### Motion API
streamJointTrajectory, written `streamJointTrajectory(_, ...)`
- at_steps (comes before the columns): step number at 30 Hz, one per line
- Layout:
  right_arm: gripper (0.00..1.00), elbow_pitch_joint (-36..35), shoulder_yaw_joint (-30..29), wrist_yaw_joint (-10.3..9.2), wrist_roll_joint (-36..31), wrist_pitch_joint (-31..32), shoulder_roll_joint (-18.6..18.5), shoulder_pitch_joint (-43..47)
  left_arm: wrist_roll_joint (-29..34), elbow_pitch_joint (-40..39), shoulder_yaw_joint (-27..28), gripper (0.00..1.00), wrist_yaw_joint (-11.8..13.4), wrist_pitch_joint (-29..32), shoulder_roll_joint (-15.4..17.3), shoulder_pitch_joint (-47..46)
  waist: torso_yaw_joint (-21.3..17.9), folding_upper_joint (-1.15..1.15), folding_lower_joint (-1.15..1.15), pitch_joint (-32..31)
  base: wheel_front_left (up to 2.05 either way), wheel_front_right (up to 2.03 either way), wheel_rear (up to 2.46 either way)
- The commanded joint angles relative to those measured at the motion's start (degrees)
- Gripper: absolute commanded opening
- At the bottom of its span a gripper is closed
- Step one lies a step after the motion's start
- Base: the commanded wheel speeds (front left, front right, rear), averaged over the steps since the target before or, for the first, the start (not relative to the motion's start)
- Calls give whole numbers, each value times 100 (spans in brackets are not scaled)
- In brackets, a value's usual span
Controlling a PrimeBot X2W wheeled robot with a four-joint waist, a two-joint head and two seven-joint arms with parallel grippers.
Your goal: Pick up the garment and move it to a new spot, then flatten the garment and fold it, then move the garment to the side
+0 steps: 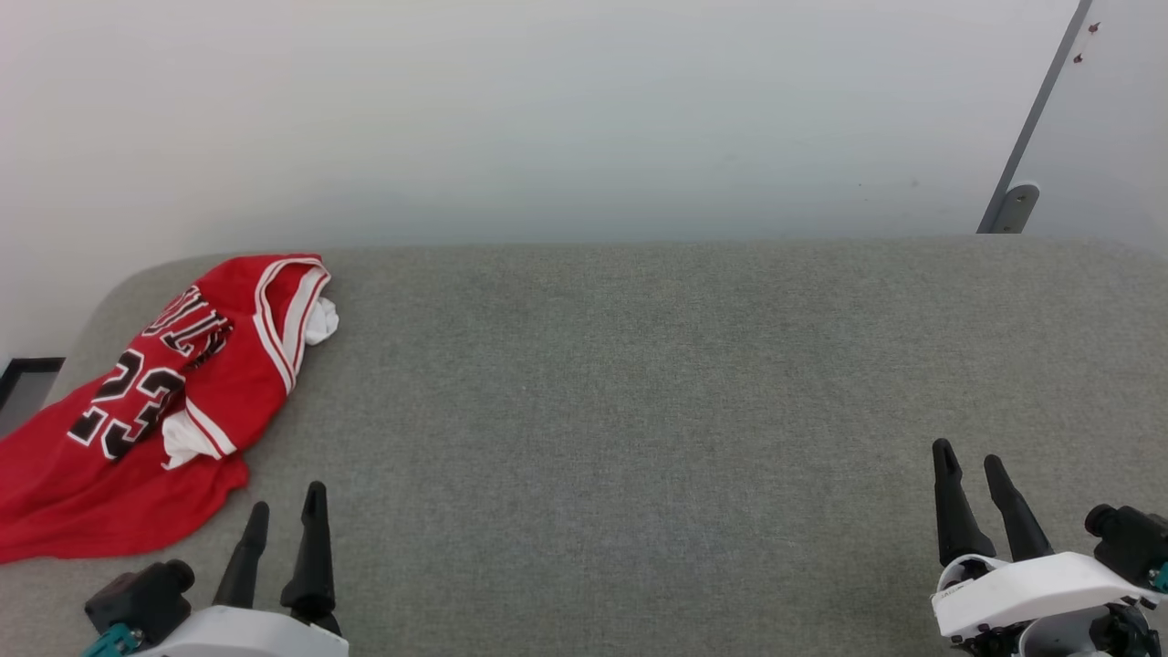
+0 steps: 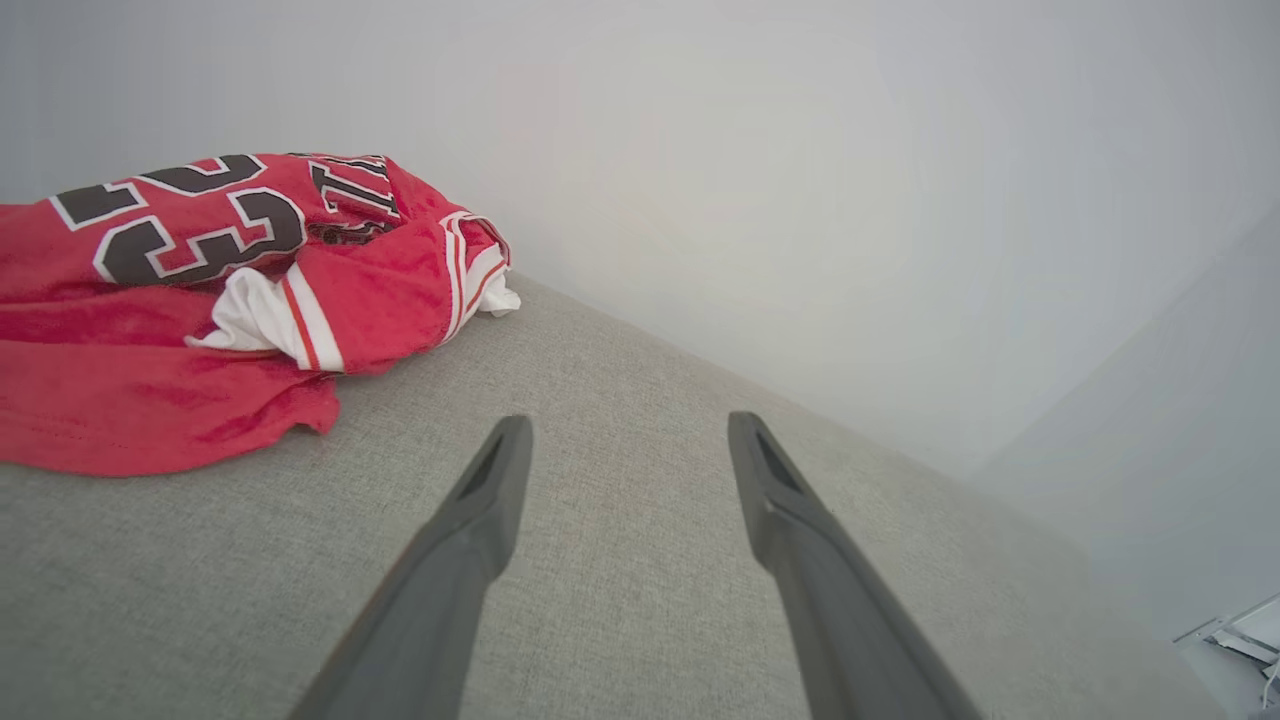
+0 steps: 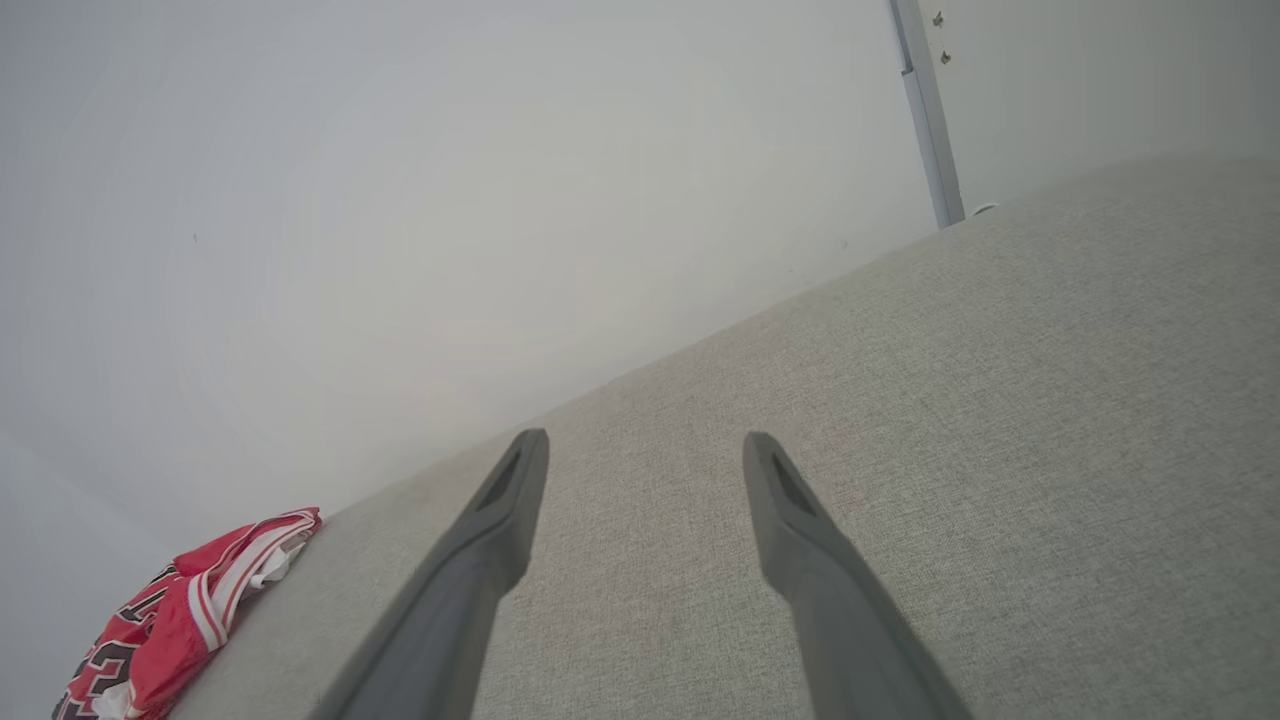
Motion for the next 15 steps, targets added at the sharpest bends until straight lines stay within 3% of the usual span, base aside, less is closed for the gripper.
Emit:
streamJointTrajectory(1,100,-62,10,-5,-190,-50,3,-105,159,-54,23,100,-44,-58,33,-9,2,0,0,1,0,0,0)
streamJointTrajectory(15,100,-128,20,-6,-918,-177,23,-104,944,-93,96,100,-169,-233,10,24,4,0,0,4,0,0,0)
